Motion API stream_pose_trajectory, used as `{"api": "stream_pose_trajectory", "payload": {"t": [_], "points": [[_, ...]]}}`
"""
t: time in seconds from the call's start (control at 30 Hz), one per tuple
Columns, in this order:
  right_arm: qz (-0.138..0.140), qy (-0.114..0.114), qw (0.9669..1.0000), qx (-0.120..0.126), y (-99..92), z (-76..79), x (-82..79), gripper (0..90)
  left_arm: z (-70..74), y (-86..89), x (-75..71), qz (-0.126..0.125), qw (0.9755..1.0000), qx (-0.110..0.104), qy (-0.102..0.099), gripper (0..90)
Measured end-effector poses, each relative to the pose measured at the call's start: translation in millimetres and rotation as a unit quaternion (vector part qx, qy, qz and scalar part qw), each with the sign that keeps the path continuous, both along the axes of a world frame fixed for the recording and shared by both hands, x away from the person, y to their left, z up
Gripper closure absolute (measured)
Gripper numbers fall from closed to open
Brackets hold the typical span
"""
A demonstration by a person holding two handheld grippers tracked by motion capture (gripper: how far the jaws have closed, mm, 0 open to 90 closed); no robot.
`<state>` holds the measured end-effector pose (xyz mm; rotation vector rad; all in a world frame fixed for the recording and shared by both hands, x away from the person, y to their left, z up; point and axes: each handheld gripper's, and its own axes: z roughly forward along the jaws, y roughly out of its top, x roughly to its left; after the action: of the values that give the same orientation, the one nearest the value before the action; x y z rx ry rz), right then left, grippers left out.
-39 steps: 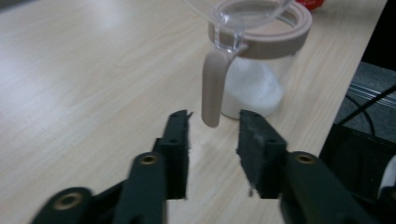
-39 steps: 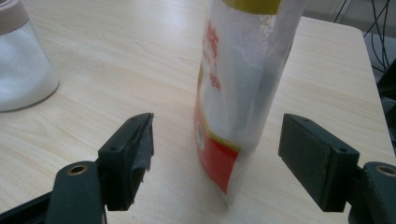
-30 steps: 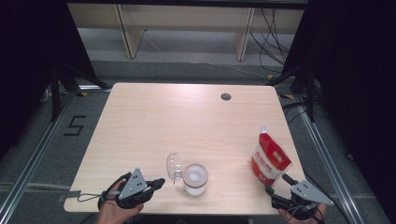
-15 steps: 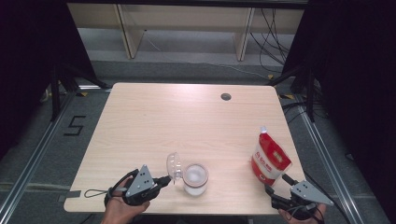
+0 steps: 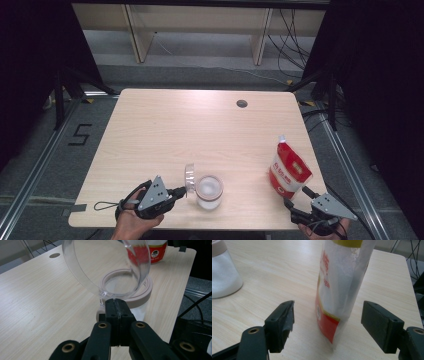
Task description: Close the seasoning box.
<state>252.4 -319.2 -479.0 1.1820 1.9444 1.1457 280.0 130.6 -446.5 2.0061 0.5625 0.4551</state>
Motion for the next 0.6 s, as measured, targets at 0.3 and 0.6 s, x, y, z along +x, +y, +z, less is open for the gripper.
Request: {"api": "stream_pose_trajectory", "payload": {"t": [0.3, 0.6], "points": [[0.006, -0.004, 1.0000, 0.004, -0.5, -0.1, 1.1, 27.7, -1.4, -4.2, -1.0, -0.003, 0.9999, -0.014, 0.005, 86.2], [0.005, -0.007, 1.0000, -0.002, -0.3, -0.1, 1.1, 27.6, -2.3, -0.6, -1.8, -0.005, 0.9997, -0.015, 0.016, 77.6]]}}
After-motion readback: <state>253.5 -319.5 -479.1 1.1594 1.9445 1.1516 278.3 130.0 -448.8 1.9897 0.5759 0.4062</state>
